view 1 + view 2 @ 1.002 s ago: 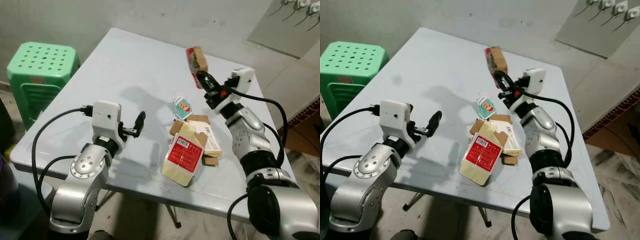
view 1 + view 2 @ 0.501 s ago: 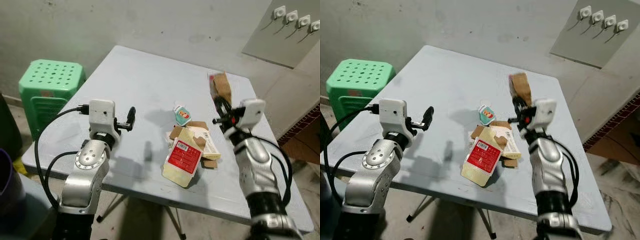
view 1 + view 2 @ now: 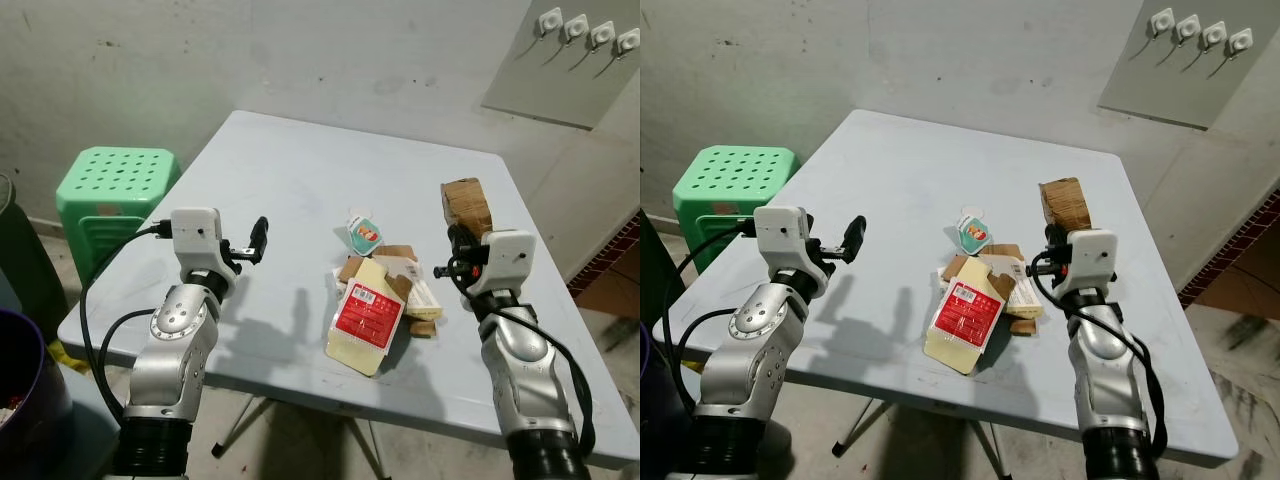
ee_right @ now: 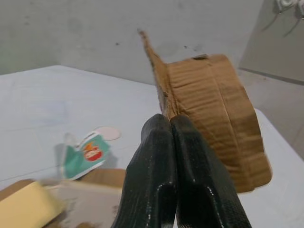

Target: Picking trash to rubbish bin

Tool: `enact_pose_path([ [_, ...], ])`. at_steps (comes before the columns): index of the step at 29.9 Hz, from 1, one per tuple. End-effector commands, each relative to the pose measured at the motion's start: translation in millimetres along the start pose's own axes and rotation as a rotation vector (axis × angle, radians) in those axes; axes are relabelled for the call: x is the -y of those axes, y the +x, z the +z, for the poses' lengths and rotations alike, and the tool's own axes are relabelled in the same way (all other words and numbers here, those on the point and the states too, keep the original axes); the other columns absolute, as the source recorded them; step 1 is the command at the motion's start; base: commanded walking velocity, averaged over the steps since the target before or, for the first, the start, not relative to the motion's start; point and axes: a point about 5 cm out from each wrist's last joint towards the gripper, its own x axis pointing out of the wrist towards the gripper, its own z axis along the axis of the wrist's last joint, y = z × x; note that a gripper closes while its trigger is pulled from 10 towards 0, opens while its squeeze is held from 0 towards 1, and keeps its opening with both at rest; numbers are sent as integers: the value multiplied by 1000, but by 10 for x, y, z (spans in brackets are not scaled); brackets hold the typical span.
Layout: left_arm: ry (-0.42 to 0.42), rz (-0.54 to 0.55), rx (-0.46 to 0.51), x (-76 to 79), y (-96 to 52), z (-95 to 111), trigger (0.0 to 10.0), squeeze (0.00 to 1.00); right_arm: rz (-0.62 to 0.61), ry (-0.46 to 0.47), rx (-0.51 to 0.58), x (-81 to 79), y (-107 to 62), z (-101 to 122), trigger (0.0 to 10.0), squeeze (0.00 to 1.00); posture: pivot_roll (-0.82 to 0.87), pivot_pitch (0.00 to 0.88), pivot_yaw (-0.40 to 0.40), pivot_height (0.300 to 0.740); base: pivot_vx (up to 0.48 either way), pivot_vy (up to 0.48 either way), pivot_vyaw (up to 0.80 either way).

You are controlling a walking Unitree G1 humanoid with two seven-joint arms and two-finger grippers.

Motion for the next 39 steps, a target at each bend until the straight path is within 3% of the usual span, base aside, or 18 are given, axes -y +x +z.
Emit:
enact_pose_path([
  [1, 4, -34, 18, 57, -28, 2, 10000, 0, -2, -15, 44, -20, -10, 86, 10000, 0, 33, 0, -85, 740, 0, 0, 0],
  [4, -8, -47, 29, 87, -76, -31, 10000, 0, 5, 15, 32, -104, -90, 47, 10000, 0, 35, 0, -85, 740, 0, 0, 0],
  [9, -69, -44, 13, 87, -122, -91, 10000, 0, -38, 9, 35, -93, -154, 46, 10000, 0, 29, 0, -80, 740, 0, 0, 0],
  [13, -35, -37, -18, 27, -176, -178, 10000, 0, -58, 10, 24, -100, -254, 19, 10000, 0, 15, 0, -77, 740, 0, 0, 0],
  [18, -17, -3, -7, -133, -164, -121, 10000, 0, -106, -11, -1, -28, -364, -7, 10000, 0, 1, 0, -70, 740, 0, 0, 0],
  [25, 18, -23, 2, -160, -94, -64, 10000, 0, -98, -34, 0, -42, -337, 11, 10000, 0, -8, 0, -57, 740, 0, 0, 625],
  [39, 27, -42, -16, -74, 2, -97, 10000, 0, -69, -44, -4, -74, -324, 13, 10000, 0, -17, 0, -61, 740, 0, 0, 800],
])
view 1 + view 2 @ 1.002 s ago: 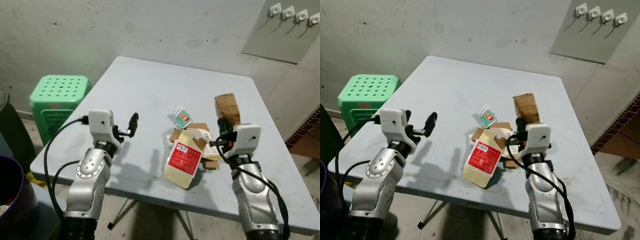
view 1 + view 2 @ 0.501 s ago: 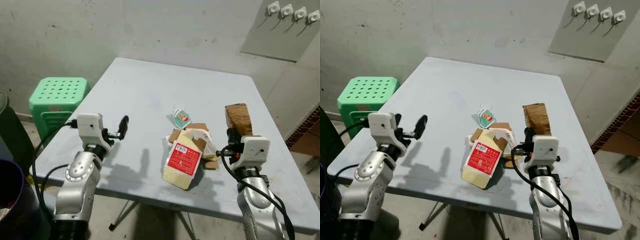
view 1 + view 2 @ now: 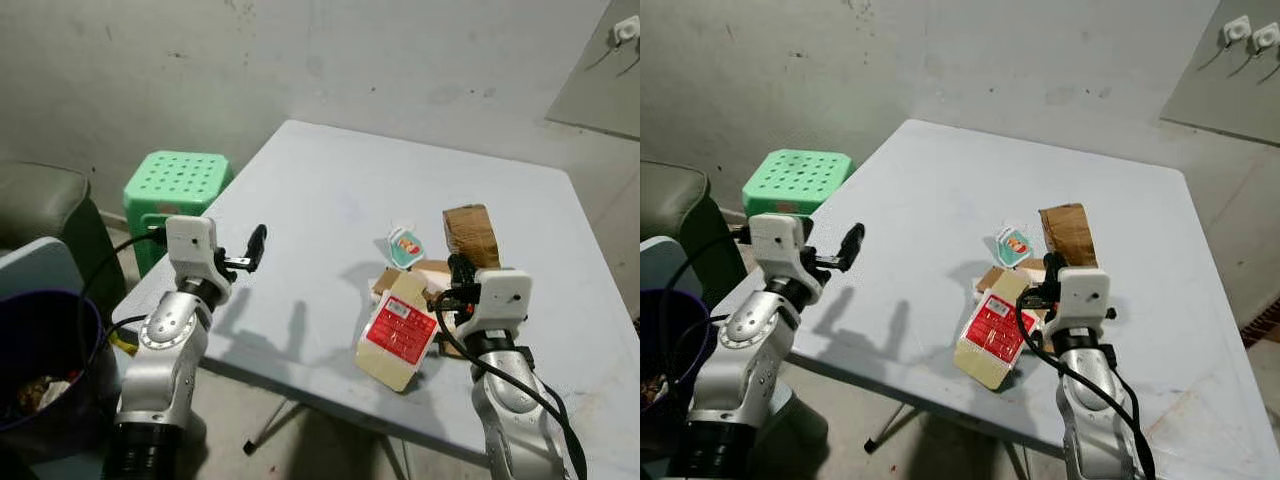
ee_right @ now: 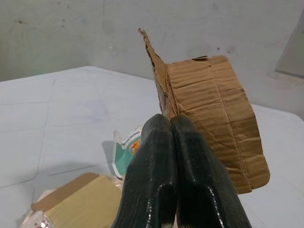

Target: Picking trash to rubbish bin

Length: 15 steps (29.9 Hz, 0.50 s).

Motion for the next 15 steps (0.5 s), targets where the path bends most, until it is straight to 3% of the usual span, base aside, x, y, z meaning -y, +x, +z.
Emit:
enact_pose_path([
  [1, 17, 4, 3, -17, 23, 16, 10000, 0, 7, -2, 14, 2, 19, 48, 10000, 0, -17, 0, -61, 740, 0, 0, 800],
  [15, 17, 15, 1, -26, 33, -11, 10000, 0, 65, -13, 17, -73, 87, 68, 10000, 0, 10, 0, -84, 740, 0, 0, 800],
])
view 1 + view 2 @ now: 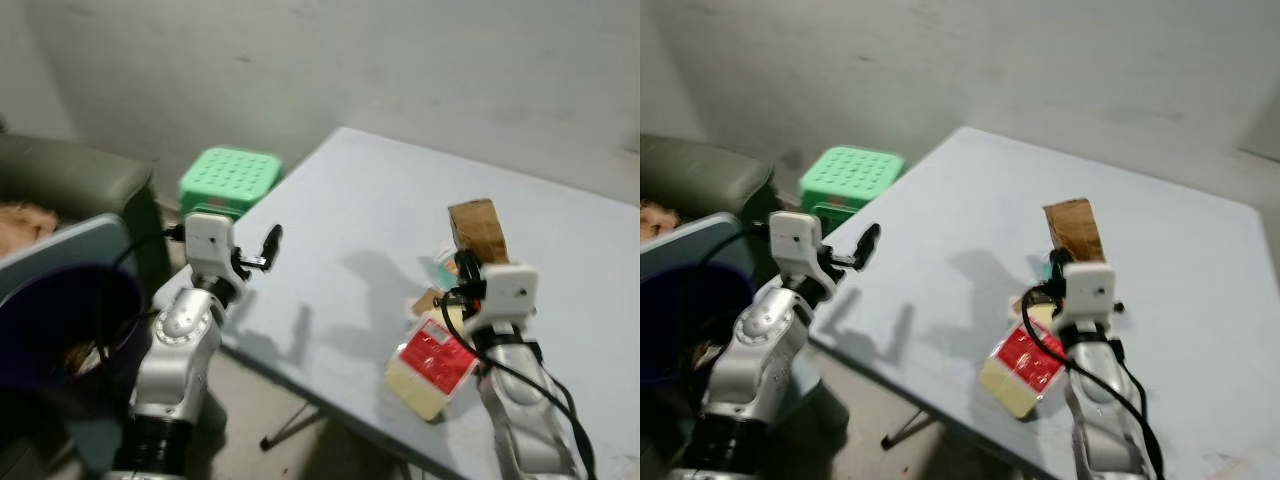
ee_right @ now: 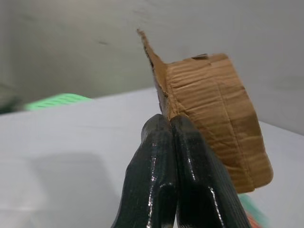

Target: Picking trash to rubbish bin

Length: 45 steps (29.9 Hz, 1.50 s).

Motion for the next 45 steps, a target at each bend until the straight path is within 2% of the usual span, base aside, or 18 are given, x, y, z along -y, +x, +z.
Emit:
enact_pose_path([
  [1, -4, -20, 5, 79, 15, 6, 10000, 0, -10, -12, -10, 66, 2, -7, 10000, 0, 10, 0, -84, 740, 0, 0, 800],
  [45, 54, -2, 19, 137, 142, 108, 10000, 0, 36, -5, 2, 25, 108, 49, 10000, 0, 15, 0, -92, 740, 0, 0, 800],
])
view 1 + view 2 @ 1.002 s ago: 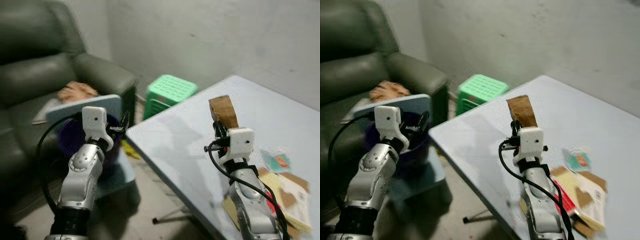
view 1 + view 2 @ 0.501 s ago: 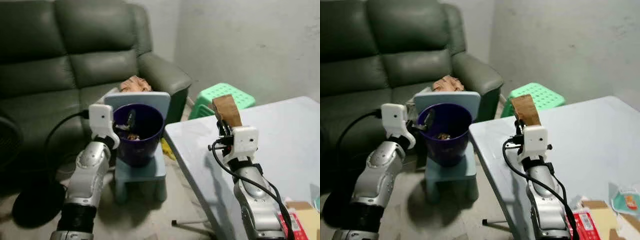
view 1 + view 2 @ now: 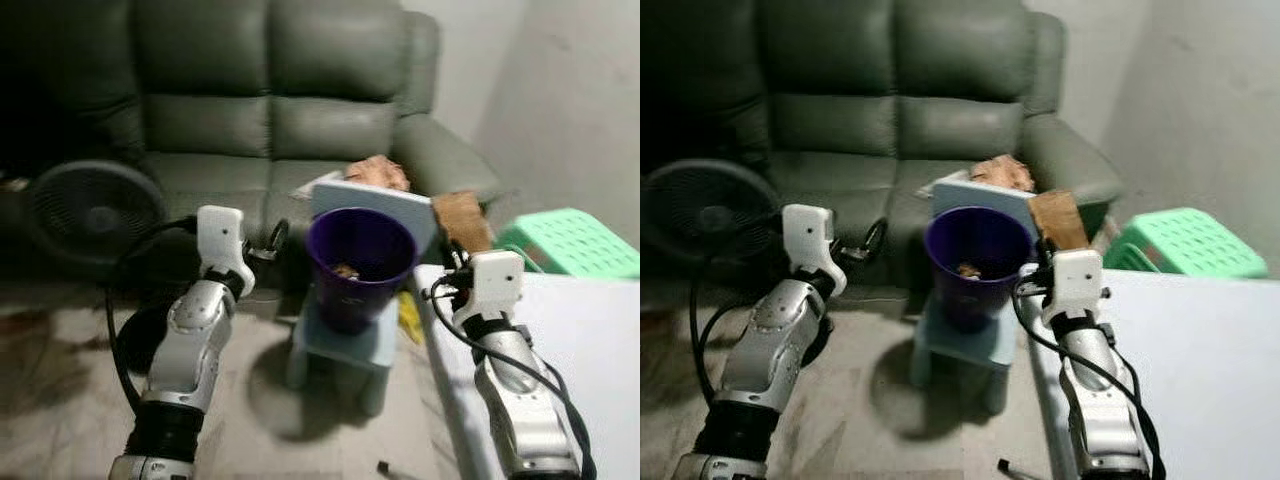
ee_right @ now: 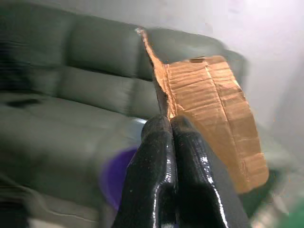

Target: Picking trash to rubbish bin

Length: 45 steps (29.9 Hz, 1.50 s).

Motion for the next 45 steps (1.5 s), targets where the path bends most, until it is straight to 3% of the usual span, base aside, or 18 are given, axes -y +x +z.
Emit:
enact_pose_path([
  [1, -5, -26, 11, 101, 29, 27, 10000, 0, -23, -3, -6, 103, -27, -4, 10000, 0, 14, 0, -93, 740, 0, 0, 456],
  [16, -43, -37, 18, 106, 22, 20, 10000, 0, -2, 43, 14, 101, -7, 37, 10000, 0, 12, 0, -103, 740, 33, 0, 0],
  [45, -45, -51, 14, 129, 37, 33, 10000, 0, 20, 72, 25, 61, -20, 59, 10000, 0, 9, 0, -101, 740, 401, 0, 0],
])
